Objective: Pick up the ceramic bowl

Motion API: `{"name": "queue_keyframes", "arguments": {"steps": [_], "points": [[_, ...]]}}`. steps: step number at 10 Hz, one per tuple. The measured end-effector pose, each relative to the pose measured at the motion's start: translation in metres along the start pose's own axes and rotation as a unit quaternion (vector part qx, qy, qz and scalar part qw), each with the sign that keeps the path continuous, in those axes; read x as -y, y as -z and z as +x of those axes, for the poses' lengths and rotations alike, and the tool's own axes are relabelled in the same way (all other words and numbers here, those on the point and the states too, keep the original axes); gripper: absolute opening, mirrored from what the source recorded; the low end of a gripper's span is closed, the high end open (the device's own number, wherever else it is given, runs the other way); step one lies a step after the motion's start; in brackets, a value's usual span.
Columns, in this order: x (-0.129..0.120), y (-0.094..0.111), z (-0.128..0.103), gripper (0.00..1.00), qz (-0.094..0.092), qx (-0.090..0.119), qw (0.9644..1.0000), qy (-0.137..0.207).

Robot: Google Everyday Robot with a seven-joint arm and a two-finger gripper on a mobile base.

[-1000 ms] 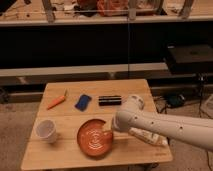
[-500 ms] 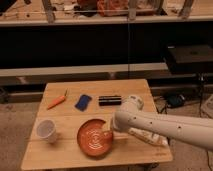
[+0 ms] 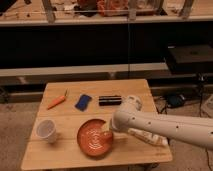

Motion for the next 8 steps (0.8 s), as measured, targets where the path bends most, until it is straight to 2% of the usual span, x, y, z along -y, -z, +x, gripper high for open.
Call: {"name": "queue_keyframes", "arguments": {"steps": [8], "points": [[0.004, -0.013, 0.001, 0.8, -0.004, 0.001, 1.0, 0.003]]}}
